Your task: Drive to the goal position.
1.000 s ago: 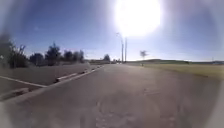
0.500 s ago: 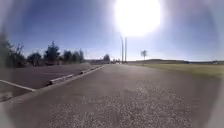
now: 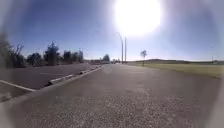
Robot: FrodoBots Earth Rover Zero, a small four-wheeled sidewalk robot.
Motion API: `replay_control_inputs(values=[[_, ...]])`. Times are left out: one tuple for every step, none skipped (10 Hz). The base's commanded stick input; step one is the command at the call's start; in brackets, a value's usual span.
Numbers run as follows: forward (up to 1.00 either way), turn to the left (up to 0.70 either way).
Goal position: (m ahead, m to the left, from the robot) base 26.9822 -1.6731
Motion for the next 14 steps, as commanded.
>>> replay_control_inputs(values=[[0.92, 0.0], [1.0, 0.0], [1.0, 0.0], [1.0, 0.0], [1.0, 0.0], [1.0, 0.0], [1.0, 0.0], [1.0, -0.04], [1.0, -0.17], [1.0, -0.29], [1.0, -0.3], [1.0, 0.0], [1.0, 0.0], [1.0, 0.0]])
